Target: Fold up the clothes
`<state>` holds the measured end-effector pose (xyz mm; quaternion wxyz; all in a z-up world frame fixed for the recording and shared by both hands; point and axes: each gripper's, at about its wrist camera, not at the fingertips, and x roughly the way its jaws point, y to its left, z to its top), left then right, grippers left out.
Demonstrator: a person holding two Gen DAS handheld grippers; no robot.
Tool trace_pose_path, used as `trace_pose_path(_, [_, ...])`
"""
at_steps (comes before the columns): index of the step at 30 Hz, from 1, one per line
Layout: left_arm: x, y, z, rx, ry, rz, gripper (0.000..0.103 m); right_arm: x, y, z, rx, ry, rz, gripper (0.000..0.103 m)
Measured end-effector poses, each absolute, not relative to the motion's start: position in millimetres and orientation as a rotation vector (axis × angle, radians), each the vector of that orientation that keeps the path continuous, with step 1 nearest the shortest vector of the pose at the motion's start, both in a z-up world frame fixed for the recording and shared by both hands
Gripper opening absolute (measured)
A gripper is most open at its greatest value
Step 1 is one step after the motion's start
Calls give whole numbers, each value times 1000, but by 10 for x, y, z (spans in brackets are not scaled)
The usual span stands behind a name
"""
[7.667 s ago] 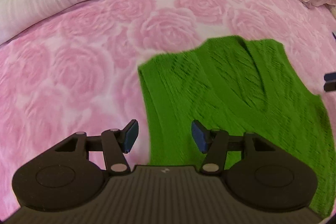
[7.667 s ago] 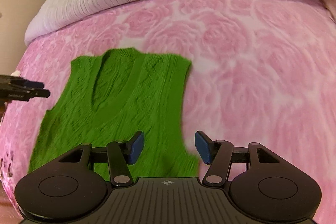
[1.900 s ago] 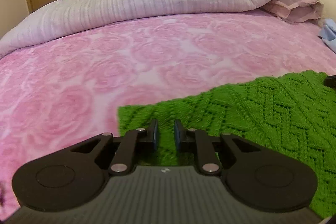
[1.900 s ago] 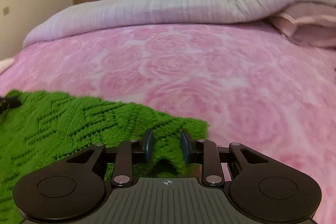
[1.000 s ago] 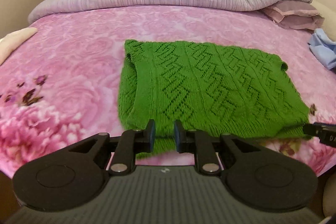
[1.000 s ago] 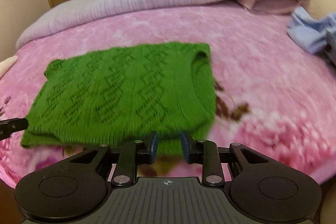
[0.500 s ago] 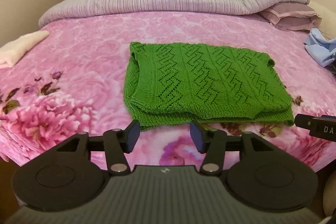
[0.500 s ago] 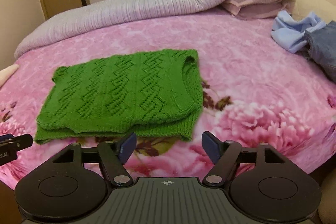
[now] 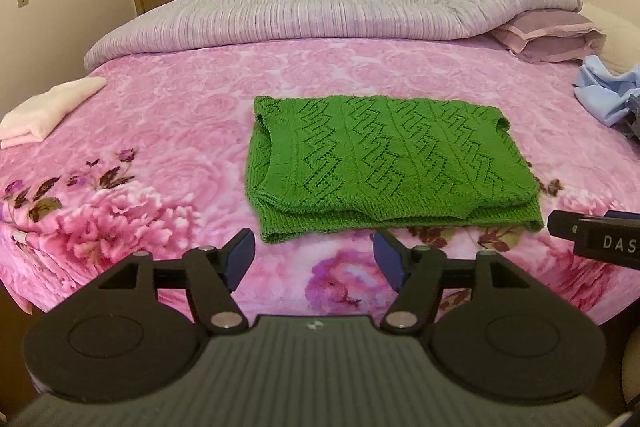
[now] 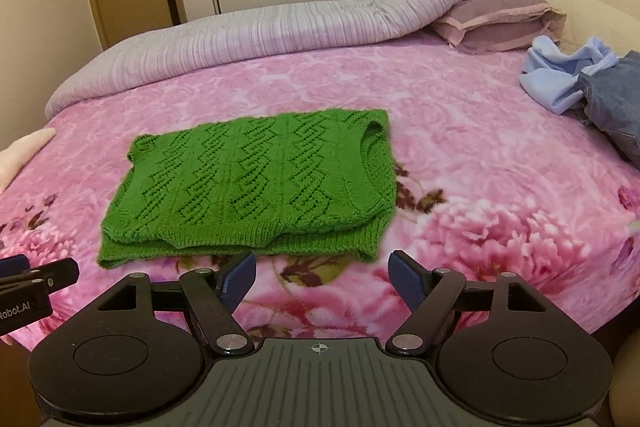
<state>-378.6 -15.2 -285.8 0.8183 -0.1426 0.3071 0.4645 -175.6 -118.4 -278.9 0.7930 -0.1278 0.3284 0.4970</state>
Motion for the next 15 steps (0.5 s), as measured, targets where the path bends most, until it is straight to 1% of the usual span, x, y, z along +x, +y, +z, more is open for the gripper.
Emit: trace_pose_path(15, [-3794, -72, -2826, -326, 644, 964, 63, -1679, -1246, -2768, -277, 707, 1027, 77])
